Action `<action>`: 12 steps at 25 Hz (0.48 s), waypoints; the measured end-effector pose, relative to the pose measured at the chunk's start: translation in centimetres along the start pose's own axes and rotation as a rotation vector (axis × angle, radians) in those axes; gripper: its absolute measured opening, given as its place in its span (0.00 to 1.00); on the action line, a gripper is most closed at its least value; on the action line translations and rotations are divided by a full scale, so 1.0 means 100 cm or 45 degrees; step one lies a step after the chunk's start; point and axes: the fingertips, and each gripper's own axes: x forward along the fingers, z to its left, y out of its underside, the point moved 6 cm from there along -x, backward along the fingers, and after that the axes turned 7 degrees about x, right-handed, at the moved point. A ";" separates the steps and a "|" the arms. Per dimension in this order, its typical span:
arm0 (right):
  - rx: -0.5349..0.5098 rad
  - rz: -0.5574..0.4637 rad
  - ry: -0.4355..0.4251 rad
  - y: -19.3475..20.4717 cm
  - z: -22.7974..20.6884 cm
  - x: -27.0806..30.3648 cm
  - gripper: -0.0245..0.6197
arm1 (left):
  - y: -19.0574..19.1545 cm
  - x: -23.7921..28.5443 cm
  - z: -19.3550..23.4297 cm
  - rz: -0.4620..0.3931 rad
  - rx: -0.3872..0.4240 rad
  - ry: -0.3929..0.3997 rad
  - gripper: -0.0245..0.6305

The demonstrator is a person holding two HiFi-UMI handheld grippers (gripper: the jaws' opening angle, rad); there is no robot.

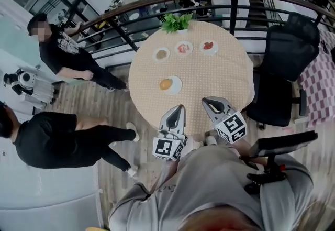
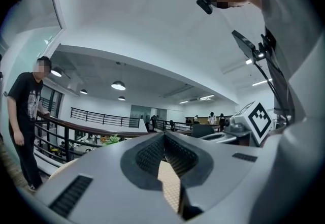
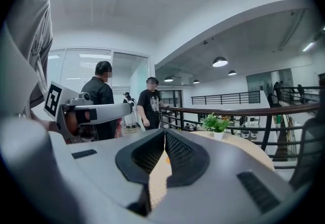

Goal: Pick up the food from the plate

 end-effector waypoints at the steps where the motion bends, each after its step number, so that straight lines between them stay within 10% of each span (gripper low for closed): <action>1: 0.001 0.001 0.009 0.000 0.000 0.001 0.06 | 0.001 -0.001 0.001 0.004 0.010 0.012 0.05; 9: 0.002 0.051 0.023 0.009 0.012 0.004 0.06 | 0.019 -0.017 0.024 0.055 0.033 -0.102 0.07; 10: 0.001 0.057 0.024 0.009 0.013 0.005 0.06 | 0.024 -0.015 0.028 0.092 0.046 -0.129 0.44; 12: -0.004 0.064 0.032 0.008 0.013 0.006 0.06 | 0.032 -0.011 0.036 0.162 0.065 -0.141 0.62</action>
